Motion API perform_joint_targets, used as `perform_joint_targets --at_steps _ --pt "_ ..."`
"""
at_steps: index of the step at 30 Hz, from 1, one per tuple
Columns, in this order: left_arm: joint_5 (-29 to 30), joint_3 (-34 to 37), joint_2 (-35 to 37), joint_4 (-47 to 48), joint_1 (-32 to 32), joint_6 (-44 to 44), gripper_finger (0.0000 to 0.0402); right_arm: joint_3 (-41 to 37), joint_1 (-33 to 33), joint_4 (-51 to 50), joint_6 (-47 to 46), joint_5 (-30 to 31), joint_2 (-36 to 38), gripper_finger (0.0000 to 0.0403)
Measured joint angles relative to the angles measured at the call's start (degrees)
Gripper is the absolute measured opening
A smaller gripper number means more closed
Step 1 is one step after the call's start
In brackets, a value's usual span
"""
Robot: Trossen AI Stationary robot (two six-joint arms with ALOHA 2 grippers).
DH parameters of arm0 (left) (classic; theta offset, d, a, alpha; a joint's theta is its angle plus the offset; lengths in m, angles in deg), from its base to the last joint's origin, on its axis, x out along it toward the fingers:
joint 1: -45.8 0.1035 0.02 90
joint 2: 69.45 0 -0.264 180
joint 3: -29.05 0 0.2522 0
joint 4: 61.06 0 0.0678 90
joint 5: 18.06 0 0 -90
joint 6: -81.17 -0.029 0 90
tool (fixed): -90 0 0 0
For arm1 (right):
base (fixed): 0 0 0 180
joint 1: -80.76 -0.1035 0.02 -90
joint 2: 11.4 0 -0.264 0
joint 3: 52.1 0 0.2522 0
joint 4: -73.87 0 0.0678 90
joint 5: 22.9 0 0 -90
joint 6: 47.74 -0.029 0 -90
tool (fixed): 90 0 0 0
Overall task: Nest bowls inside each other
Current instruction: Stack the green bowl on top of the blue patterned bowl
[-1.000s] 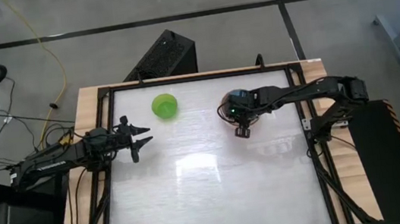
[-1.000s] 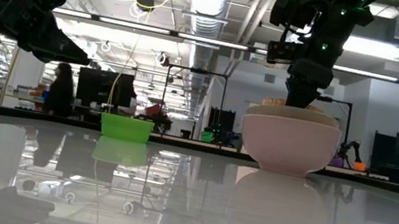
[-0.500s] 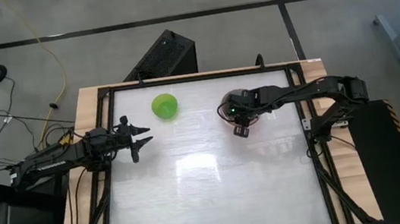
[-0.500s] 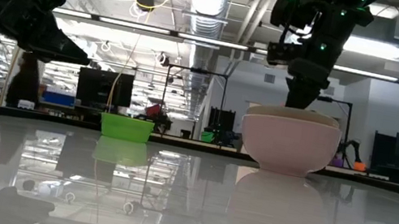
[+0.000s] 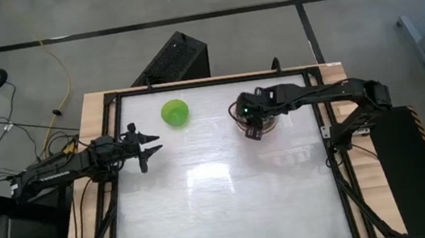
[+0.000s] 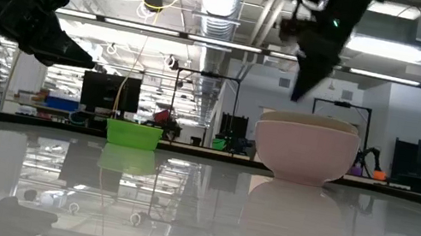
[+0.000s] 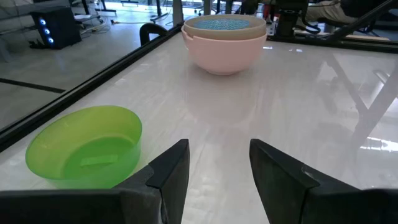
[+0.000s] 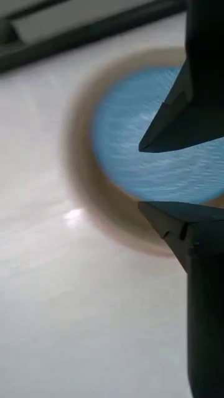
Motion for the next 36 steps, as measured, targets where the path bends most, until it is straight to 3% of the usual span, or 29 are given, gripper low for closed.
perform_joint_targets --at_steps 3,8,12,15,26,36 --pt "0.0 0.0 0.0 0.0 0.0 0.0 0.0158 2.5 -0.5 5.7 0.0 0.0 0.1 0.0158" --pt "0.0 0.0 0.0 0.0 0.0 0.0 0.0158 2.7 -1.6 23.6 4.0 -0.6 -2.4 0.0158" --pt "0.0 0.0 0.0 0.0 0.0 0.0 0.0158 3.0 -2.3 35.4 12.8 -2.2 -9.7 0.0158" --pt "0.0 0.0 0.0 0.0 0.0 0.0 0.0158 7.3 -1.6 38.7 16.5 -6.4 -16.9 0.0158" --pt "0.0 0.0 0.0 0.0 0.0 0.0 0.0158 40.5 1.1 20.4 25.2 -7.6 -44.1 0.0158" --pt "0.0 0.0 0.0 0.0 0.0 0.0 0.0158 62.2 1.2 10.3 30.2 -6.8 -57.9 0.0158"
